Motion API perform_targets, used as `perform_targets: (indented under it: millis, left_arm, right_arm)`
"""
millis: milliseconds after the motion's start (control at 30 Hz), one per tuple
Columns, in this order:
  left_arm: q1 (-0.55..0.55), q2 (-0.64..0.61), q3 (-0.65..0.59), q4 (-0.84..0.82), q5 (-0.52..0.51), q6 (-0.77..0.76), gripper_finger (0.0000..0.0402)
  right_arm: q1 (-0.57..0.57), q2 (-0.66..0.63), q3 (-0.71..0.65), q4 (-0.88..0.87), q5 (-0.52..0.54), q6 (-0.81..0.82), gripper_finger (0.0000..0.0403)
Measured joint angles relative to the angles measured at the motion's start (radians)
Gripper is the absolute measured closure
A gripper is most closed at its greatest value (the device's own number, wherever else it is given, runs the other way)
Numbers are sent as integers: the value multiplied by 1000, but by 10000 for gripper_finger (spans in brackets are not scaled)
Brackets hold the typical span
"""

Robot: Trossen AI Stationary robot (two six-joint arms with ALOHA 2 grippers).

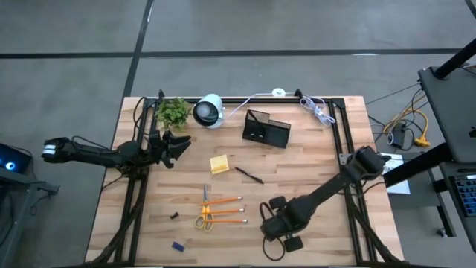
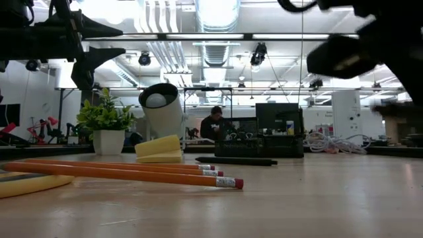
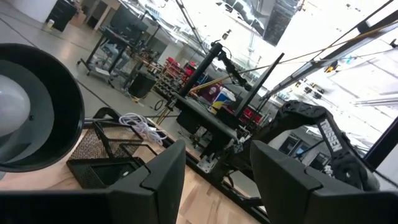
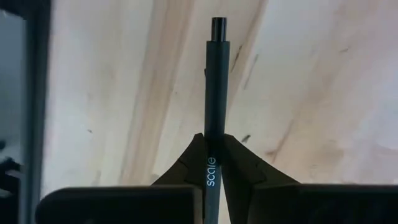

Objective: Pick and place office supplies into organizer
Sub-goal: Put the bottom pen into the desk organizer

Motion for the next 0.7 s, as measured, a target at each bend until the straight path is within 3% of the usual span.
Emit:
perform_targets:
  millis: [333,700]
  left_arm:
    - [0,0,0,1,18,0,235]
    - [0,2,0,2,45,0,235]
  right_arm:
    - [-77,-132,-2,31,211,91,390]
    - [-180,-182,-8,186,221,57,390]
